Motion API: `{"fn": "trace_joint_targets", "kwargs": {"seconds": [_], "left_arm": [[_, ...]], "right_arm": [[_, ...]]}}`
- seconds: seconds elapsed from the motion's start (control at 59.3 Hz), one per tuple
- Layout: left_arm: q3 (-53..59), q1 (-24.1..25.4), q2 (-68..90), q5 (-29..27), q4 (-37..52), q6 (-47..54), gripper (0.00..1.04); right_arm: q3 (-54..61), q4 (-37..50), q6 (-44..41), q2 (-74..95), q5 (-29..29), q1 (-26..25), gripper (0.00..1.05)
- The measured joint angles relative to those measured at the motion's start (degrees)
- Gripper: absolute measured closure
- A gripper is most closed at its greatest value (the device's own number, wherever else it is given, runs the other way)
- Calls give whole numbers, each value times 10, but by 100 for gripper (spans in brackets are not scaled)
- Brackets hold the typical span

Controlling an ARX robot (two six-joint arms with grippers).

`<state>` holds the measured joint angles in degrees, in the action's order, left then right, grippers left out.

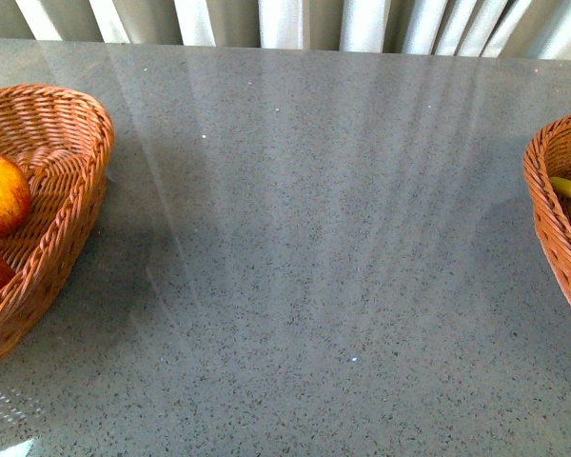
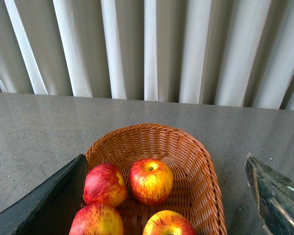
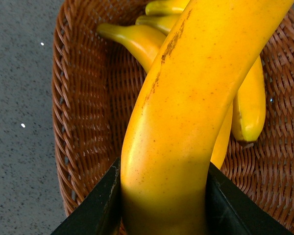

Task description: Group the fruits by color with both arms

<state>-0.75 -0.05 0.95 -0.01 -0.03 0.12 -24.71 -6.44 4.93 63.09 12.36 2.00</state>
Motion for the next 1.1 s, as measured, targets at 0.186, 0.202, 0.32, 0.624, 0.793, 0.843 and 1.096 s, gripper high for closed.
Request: {"fn": "trace_joint_targets", "kwargs": {"seconds": [0.186, 0.202, 0.32, 0.624, 0.793, 0.843, 1.096], "left_arm": [[0, 0, 0, 0, 0, 0, 9], [0, 0, 0, 0, 0, 0, 9], [0, 0, 0, 0, 0, 0, 9], [0, 0, 0, 0, 0, 0, 9], [0, 0, 0, 0, 0, 0, 9], [0, 0, 0, 0, 0, 0, 9], [0, 0, 0, 0, 0, 0, 9]], "right_arm": [[16, 15, 0, 5, -7, -7, 31], [17, 16, 1, 5, -7, -8, 28], [21, 45, 32, -15, -42, -16, 8], [21, 86, 81, -62, -74, -20, 9], [108, 334, 22, -44, -117, -21, 24], [151, 443, -4, -46, -125, -19, 33], [206, 512, -40, -135, -124, -20, 78]]}}
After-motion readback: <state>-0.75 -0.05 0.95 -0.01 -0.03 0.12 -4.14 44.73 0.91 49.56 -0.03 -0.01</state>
